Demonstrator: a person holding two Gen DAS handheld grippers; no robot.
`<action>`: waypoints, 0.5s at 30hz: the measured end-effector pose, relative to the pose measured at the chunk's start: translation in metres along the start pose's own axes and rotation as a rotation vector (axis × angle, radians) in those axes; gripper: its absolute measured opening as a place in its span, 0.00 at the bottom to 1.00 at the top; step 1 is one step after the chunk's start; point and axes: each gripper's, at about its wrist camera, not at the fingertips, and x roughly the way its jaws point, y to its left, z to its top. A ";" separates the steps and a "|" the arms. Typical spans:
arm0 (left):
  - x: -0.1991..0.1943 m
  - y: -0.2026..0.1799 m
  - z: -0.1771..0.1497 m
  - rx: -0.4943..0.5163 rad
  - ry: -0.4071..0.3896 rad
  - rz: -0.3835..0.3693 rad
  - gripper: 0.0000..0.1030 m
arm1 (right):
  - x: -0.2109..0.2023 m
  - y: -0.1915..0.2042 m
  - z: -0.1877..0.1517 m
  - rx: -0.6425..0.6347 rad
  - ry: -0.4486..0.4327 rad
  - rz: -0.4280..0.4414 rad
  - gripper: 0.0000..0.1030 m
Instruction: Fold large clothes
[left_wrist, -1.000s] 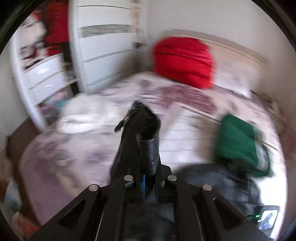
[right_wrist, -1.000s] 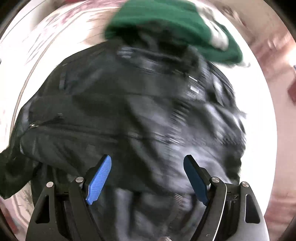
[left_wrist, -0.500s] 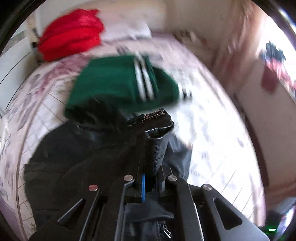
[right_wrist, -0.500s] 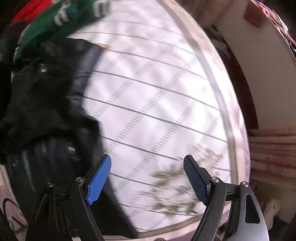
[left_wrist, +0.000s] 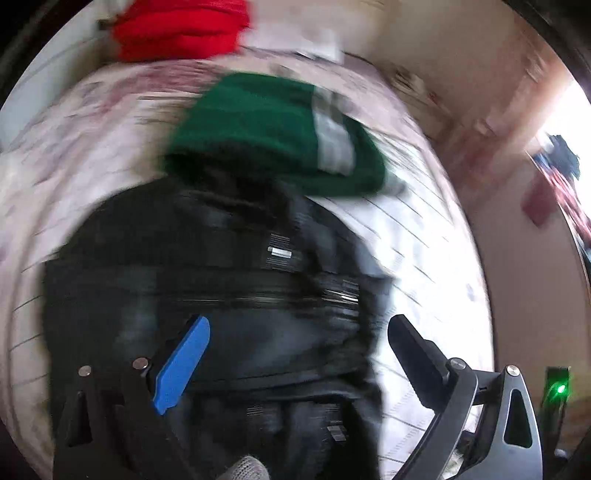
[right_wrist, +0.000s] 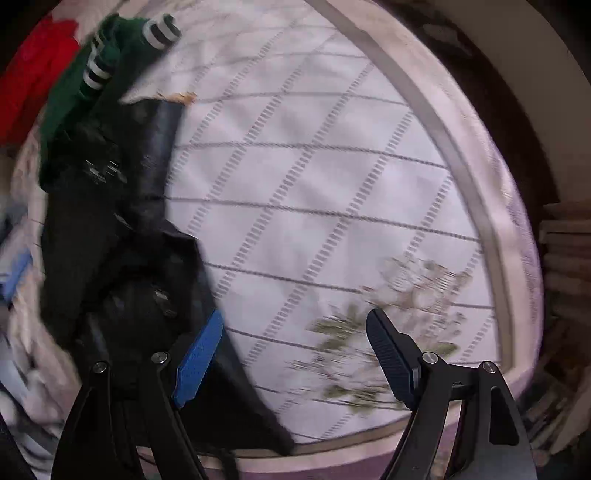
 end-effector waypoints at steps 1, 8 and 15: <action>-0.010 0.020 0.000 -0.044 -0.004 0.054 0.96 | -0.002 0.003 0.007 0.004 -0.007 0.043 0.80; -0.047 0.168 -0.027 -0.349 0.039 0.374 0.96 | 0.006 0.073 0.040 -0.051 -0.056 0.204 0.80; -0.010 0.243 -0.018 -0.447 0.053 0.487 0.96 | 0.065 0.171 0.073 -0.180 -0.031 0.147 0.80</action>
